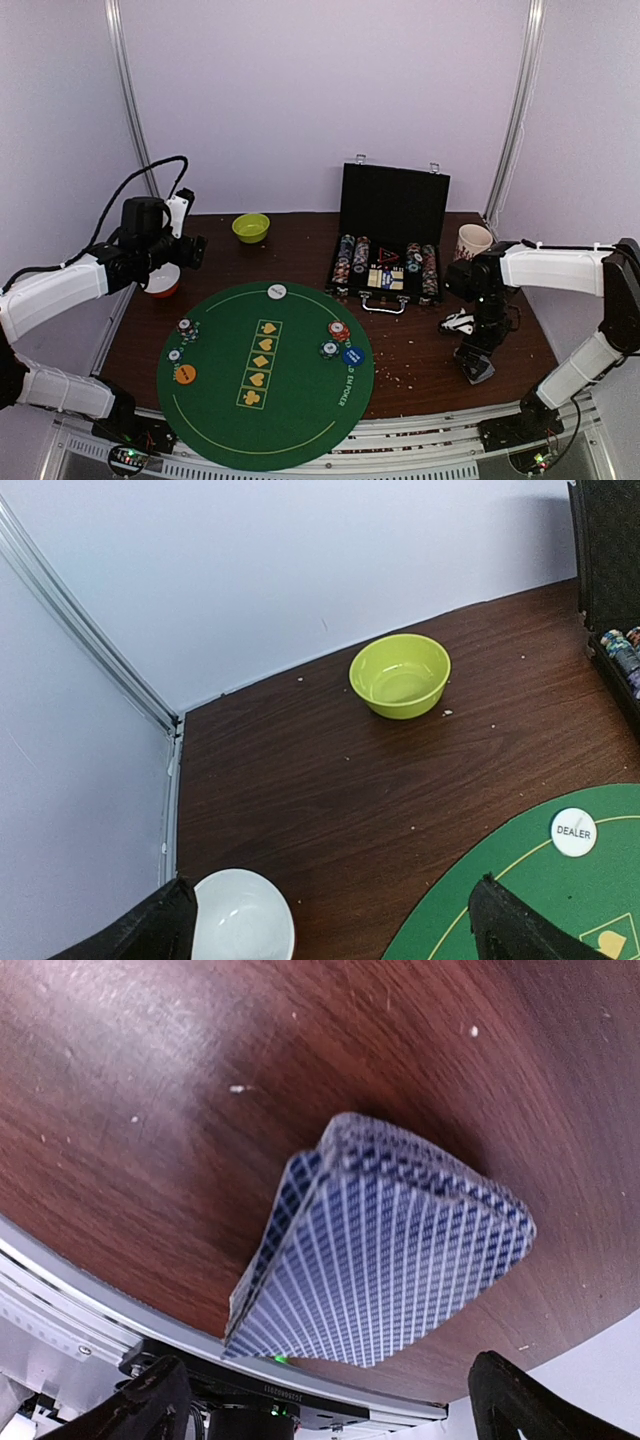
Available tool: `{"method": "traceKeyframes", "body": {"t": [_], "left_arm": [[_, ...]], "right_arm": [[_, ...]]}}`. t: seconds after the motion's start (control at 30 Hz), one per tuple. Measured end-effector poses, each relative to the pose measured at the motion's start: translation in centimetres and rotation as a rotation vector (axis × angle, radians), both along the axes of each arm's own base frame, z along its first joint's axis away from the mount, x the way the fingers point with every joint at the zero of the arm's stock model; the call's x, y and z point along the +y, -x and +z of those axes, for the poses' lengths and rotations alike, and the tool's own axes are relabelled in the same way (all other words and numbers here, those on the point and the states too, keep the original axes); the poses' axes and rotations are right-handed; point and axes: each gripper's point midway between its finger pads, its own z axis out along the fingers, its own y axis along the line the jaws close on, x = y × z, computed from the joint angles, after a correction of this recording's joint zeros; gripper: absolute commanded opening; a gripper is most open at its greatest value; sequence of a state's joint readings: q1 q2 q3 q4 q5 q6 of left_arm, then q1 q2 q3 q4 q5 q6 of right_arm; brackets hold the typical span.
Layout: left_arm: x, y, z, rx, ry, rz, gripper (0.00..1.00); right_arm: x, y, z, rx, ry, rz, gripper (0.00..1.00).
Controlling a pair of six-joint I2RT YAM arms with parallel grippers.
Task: Distribute texas hold em gaming equipment
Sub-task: Position the face-down deck piles at the center of the board.
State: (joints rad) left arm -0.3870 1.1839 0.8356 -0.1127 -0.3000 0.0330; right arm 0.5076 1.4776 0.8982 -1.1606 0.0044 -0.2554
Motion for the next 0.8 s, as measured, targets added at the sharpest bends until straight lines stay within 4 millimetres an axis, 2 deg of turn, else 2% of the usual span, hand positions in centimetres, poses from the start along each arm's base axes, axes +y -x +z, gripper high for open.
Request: {"method": "traceKeyframes", "body": {"t": [0.3, 0.6, 0.8], "left_arm": [[0.1, 0.2, -0.6, 0.007, -0.012, -0.004, 0.98], [0.1, 0.3, -0.3, -0.005, -0.019, -0.010, 0.98], [0.1, 0.3, -0.5, -0.002, -0.025, -0.014, 0.98]], "right_arm": [[1.0, -0.7, -1.4, 0.064, -0.011, -0.017, 1.00], [0.7, -1.4, -1.7, 0.057, -0.019, -0.056, 1.00], [0.4, -1.2, -2.1, 0.067, -0.007, -0.060, 1.00]]}}
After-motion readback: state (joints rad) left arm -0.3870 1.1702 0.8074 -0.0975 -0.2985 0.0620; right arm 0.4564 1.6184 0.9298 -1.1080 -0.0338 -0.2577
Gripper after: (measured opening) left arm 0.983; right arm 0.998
